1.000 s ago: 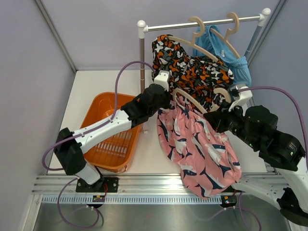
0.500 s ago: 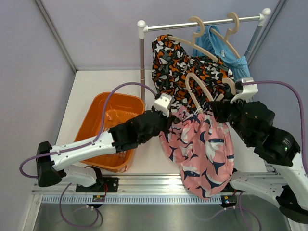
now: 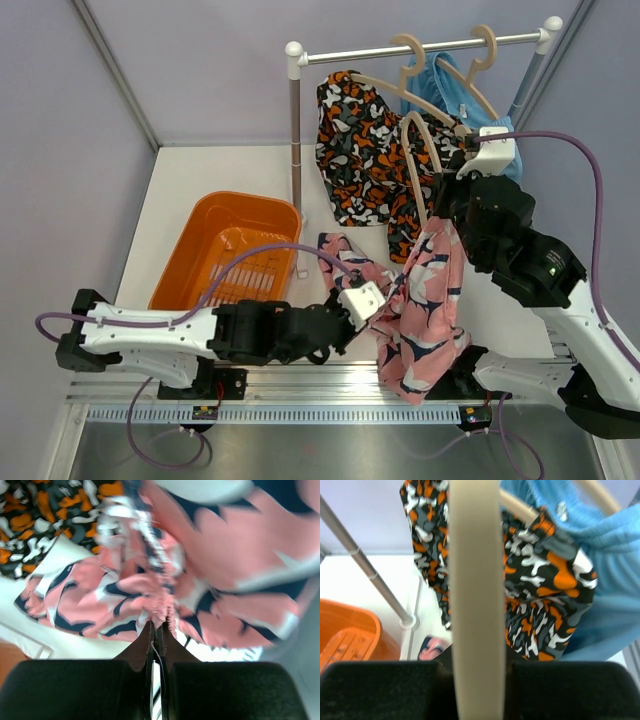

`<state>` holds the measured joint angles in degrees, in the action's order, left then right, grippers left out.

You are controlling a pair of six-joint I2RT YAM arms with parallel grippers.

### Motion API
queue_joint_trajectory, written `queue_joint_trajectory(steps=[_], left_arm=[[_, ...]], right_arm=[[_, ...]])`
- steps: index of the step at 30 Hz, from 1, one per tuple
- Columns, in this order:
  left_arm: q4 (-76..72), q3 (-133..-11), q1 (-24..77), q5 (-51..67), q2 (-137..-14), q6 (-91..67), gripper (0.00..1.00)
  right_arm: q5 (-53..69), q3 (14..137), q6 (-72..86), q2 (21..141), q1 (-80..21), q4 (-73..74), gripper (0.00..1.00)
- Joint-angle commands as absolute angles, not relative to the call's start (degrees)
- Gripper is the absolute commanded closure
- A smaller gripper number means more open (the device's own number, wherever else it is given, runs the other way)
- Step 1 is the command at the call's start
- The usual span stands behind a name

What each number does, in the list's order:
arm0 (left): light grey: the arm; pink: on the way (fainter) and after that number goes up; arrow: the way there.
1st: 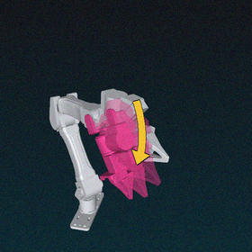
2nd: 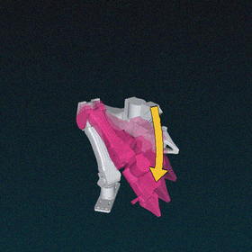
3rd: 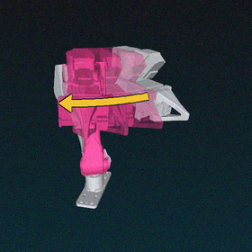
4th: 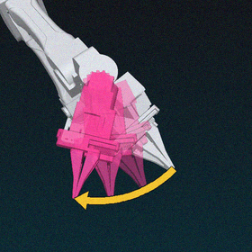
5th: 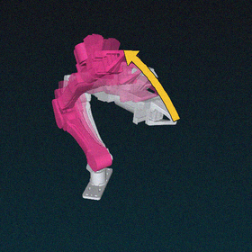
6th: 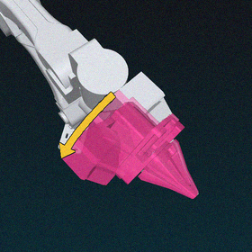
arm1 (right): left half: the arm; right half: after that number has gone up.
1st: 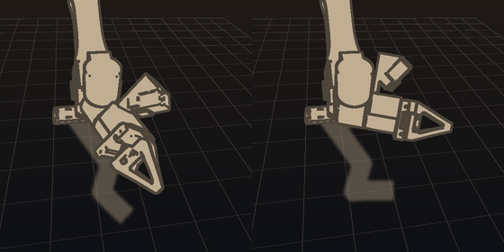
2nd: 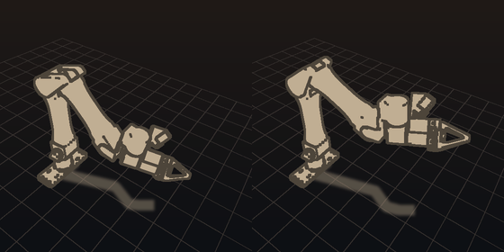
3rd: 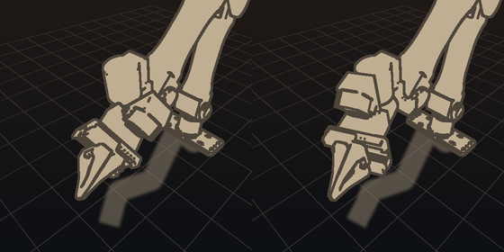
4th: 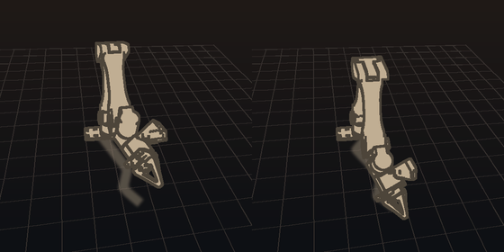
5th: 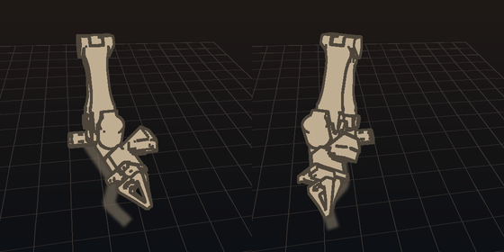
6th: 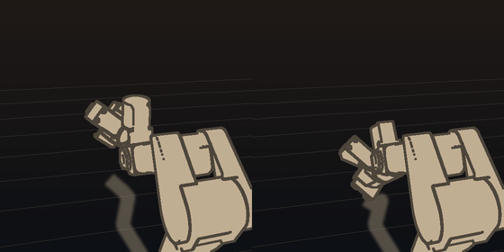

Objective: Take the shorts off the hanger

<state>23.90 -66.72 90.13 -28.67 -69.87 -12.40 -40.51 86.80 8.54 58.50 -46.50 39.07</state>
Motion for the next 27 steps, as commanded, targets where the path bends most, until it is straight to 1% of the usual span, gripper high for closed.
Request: queue_joint_trajectory(steps=[1, 5, 8, 10, 13, 15, 16, 18, 19, 20, 21, 22, 25, 26, 27], left_arm=[[25.49, -66.10, 94.39, -25.24, -64.34, -9.49, 1.00], [26.45, -63.46, 97.29, -13.55, -60.30, -9.05, 1.00], [27.50, -61.70, 99.05, -9.51, -58.01, -9.40, 1.00], [28.30, -61.52, 100.19, -10.71, -57.13, -10.02, 1.00], [29.44, -61.96, 100.72, -16.59, -55.99, -10.98, 1.00], [30.14, -63.89, 100.72, -22.57, -55.55, -11.25, 1.00], [31.10, -64.94, 100.72, -28.24, -55.37, -11.42, 1.00], [32.77, -69.40, 100.72, -33.90, -55.20, -11.08, 1.00], [33.31, -71.09, 100.72, -40.89, -55.20, -10.90, 1.00], [33.92, -72.67, 100.72, -44.70, -55.28, -10.29, 1.00], [34.27, -76.34, 100.72, -49.26, -55.37, -8.89, 1.00], [33.84, -78.03, 100.46, -56.35, -55.46, -7.57, 1.00], [30.08, -83.30, 100.02, -63.17, -55.11, -0.02, 1.00], [24.32, -83.93, 100.02, -67.02, -54.76, 3.48, 1.00], [20.43, -84.20, 100.02, -68.45, -53.80, 10.30, 1.00]], right_arm=[[-47.63, 91.14, 4.14, 58.53, -46.06, 31.12, 1.00], [-49.48, 91.50, 1.41, 59.50, -44.91, 29.01, 1.00], [-49.31, 91.32, 0.62, 59.76, -43.08, 27.77, 1.00], [-47.65, 91.49, 1.31, 60.12, -41.84, 28.03, 1.00], [-45.88, 92.55, 2.54, 60.90, -40.61, 29.44, 1.00], [-45.35, 93.95, 3.16, 61.52, -40.52, 31.28, 1.00], [-44.31, 94.30, 3.77, 61.87, -40.60, 31.99, 1.00], [-43.42, 94.92, 4.57, 61.79, -40.61, 33.21, 1.00], [-42.63, 95.01, 5.09, 61.61, -40.61, 33.57, 1.00], [-42.10, 95.27, 5.36, 61.52, -40.61, 34.10, 1.00], [-41.49, 95.71, 5.80, 61.52, -40.61, 35.32, 1.00], [-39.92, 96.06, 6.58, 61.35, -40.61, 36.12, 1.00], [-36.75, 97.47, 7.91, 62.05, -40.61, 39.10, 1.00], [-35.87, 97.82, 8.17, 62.31, -40.61, 39.81, 1.00], [-35.08, 98.69, 8.26, 62.49, -40.52, 41.47, 1.00]])
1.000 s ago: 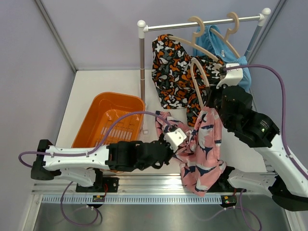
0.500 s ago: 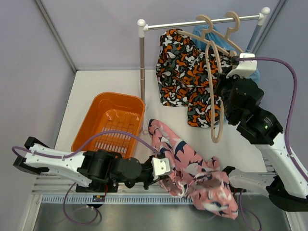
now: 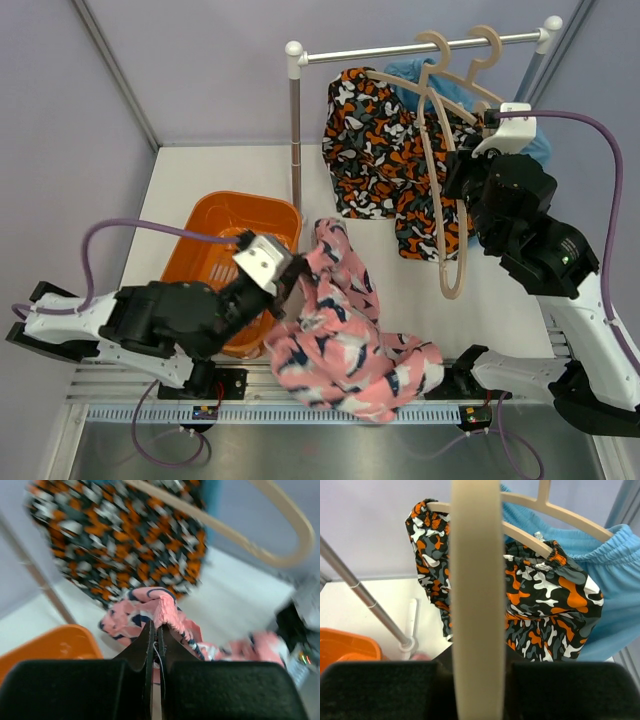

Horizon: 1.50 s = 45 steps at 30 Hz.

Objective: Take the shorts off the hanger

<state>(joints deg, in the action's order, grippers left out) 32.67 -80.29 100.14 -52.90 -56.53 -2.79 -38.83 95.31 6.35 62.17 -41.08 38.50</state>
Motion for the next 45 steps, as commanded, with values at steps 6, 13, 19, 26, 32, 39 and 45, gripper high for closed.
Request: queue_joint_trajectory(steps=[6, 13, 19, 26, 32, 39, 45], left_arm=[[-15.78, -83.84, 99.84, -70.49, -52.56, 42.47, 1.00], [-43.20, -92.27, 98.35, -61.72, -57.82, 68.53, 1.00], [-48.87, -99.40, 95.10, -52.48, -58.97, 78.48, 1.00], [-54.13, -98.01, 94.57, -49.22, -56.87, 86.03, 1.00], [-57.65, -84.76, 94.57, -50.88, -50.02, 85.00, 1.00], [-57.25, -63.59, 89.50, -58.17, -43.34, 75.79, 1.00], [-13.26, -56.00, 69.30, -56.08, -38.50, 26.15, 1.00]], right_arm=[[-25.07, 99.67, 10.19, 61.35, -40.61, 45.61, 1.00], [-18.29, 96.95, 12.13, 58.89, -40.61, 47.20, 1.00], [-15.21, 92.47, 13.27, 57.04, -40.61, 47.02, 1.00], [-12.39, 90.79, 13.89, 55.99, -40.61, 46.41, 1.00], [-10.90, 89.21, 14.59, 55.20, -40.61, 45.53, 1.00], [-9.76, 87.72, 15.38, 54.67, -40.61, 44.82, 1.00], [-8.96, 86.84, 15.91, 53.61, -40.61, 45.17, 1.00]])
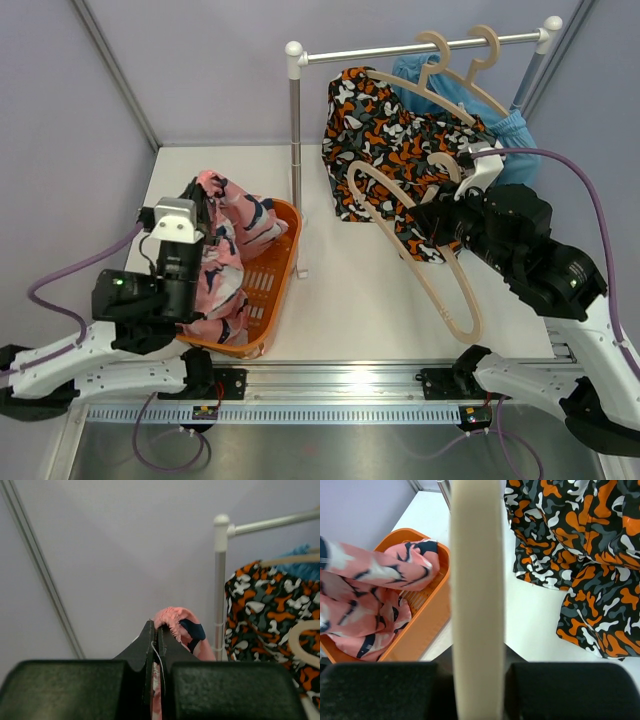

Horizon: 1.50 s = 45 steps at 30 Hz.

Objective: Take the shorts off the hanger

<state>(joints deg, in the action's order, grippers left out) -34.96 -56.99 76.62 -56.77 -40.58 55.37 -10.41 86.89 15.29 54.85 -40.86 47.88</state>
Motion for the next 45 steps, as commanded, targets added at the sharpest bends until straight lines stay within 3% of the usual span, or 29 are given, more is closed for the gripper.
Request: queue_joint_trajectory(steps=[1, 8, 12, 18, 21, 24, 25, 27, 28, 30, 31, 36, 45], left_arm=[[-10.57, -55.29, 68.04, -56.34, -38.50, 22.54, 1.00], [12.28, -52.73, 58.99, -57.31, -41.39, -10.65, 1.00], [25.29, -50.90, 50.48, -50.04, -43.07, -24.59, 1.00], [27.51, -42.46, 38.61, -34.49, -40.34, -36.64, 0.98], [27.34, -37.55, 32.72, -28.15, -39.90, -41.03, 0.84], [25.67, -34.46, 28.05, -22.79, -38.68, -42.71, 0.80], [25.32, -33.50, 27.43, -21.98, -38.32, -42.80, 0.62], [25.14, -33.75, 26.81, -20.58, -37.45, -42.19, 0.49], [25.14, -34.97, 26.81, -20.04, -37.18, -40.45, 0.30], [25.75, -37.08, 26.81, -19.08, -36.48, -38.33, 0.07], [26.36, -39.79, 26.89, -19.07, -36.04, -36.23, 0.01], [31.54, -48.50, 26.89, -24.16, -33.58, -30.60, 0.01], [33.84, -53.09, 26.81, -28.92, -29.19, -25.40, 0.01]], right_arm=[[-8.88, 86.75, 15.91, 53.53, -40.61, 45.35, 1.00], [-9.05, 87.01, 14.77, 53.96, -40.61, 46.67, 1.00], [-8.70, 87.80, 14.42, 54.58, -40.61, 47.28, 1.00], [-8.26, 89.30, 13.36, 56.33, -40.61, 47.46, 1.00], [-6.33, 90.17, 12.22, 57.65, -40.61, 46.67, 1.00], [-4.40, 90.88, 10.29, 59.15, -40.61, 45.70, 1.00], [-4.05, 91.49, 9.94, 59.59, -40.61, 45.70, 1.00], [-3.78, 92.19, 8.35, 61.34, -40.61, 45.62, 1.00], [-4.39, 93.24, 7.91, 61.87, -40.61, 45.79, 1.00], [-7.11, 94.65, 7.12, 64.06, -40.61, 46.05, 1.00], [-8.34, 96.14, 6.86, 64.86, -40.61, 45.88, 1.00], [-13.62, 104.65, 4.31, 72.32, -40.34, 46.49, 1.00], [-7.22, 119.78, 3.16, 87.95, -32.88, 46.32, 1.00]])
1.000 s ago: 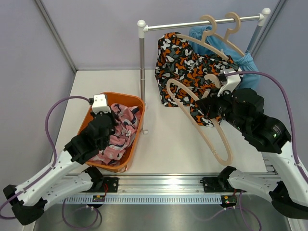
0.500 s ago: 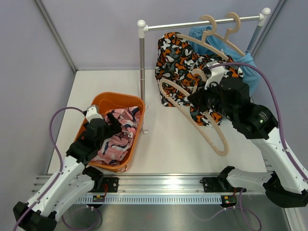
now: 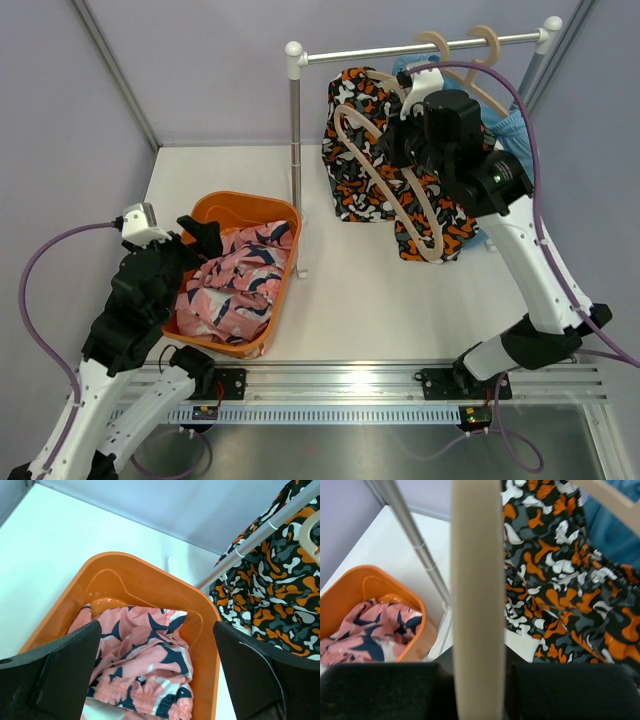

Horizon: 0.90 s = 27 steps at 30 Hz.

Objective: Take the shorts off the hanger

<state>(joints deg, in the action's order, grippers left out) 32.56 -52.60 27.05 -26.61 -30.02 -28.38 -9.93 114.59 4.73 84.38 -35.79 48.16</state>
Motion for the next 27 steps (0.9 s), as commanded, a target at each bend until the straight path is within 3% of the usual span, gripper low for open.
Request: queue_joint_trajectory(steps=[1, 9, 27], left_arm=[[33.49, -52.65, 26.81, -28.48, -28.74, -25.23, 0.01], [33.22, -47.99, 26.81, -25.49, -23.21, -25.58, 0.01], [35.77, -45.88, 26.81, -22.85, -19.42, -23.99, 0.01]], right_arm=[[-6.51, 121.27, 2.82, 89.28, -32.18, 46.23, 1.00], [-0.44, 136.66, -1.23, 102.12, -29.36, 45.80, 1.00], [-1.23, 134.04, 1.39, 103.89, -29.36, 32.88, 1.00]])
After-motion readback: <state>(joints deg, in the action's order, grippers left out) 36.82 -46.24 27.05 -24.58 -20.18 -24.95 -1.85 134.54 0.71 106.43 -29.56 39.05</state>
